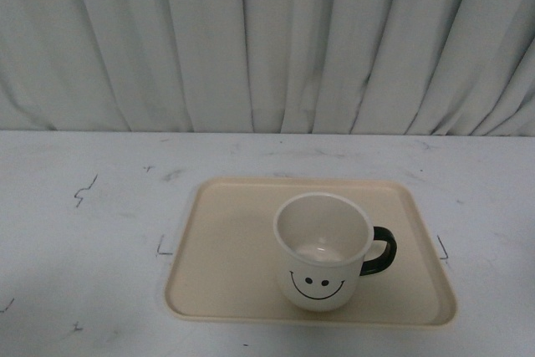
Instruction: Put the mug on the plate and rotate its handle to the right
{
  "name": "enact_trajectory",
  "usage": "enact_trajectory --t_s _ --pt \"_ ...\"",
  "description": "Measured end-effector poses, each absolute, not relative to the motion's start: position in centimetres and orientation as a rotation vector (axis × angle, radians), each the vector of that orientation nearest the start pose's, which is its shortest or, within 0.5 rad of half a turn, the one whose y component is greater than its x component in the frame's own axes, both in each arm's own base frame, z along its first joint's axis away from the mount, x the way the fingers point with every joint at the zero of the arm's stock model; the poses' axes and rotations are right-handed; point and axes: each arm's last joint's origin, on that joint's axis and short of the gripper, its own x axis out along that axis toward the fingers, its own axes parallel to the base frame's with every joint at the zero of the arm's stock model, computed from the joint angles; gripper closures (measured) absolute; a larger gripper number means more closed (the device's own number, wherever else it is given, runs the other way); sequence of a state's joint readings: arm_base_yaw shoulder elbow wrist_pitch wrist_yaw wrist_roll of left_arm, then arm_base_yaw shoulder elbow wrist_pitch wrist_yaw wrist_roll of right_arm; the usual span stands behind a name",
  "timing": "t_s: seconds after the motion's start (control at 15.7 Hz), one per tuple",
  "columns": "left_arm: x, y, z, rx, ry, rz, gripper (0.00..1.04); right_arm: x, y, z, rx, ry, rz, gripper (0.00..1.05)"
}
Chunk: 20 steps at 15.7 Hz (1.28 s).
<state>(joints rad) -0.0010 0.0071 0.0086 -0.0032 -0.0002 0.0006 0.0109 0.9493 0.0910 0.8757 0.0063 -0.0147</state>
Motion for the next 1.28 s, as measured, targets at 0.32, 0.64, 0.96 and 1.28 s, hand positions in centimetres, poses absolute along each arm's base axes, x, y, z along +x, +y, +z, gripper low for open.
enact_trajectory --t_s 0.32,0.64,0.96,1.28 --pt "9.8 0.0 16.6 0.001 0.002 -0.001 0.07 14.5 0.0 16.5 -0.011 0.000 -0.002 1.03" --pt "9.8 0.0 16.6 0.001 0.002 -0.001 0.07 13.0 0.0 16.8 -0.011 -0.004 -0.003 1.03" --pt "9.8 0.0 16.6 0.001 0.002 -0.001 0.07 11.9 0.0 17.1 -0.010 -0.013 -0.003 1.03" --pt "9.8 0.0 16.6 0.001 0.002 -0.001 0.07 11.0 0.0 17.0 -0.011 -0.014 -0.003 1.03"
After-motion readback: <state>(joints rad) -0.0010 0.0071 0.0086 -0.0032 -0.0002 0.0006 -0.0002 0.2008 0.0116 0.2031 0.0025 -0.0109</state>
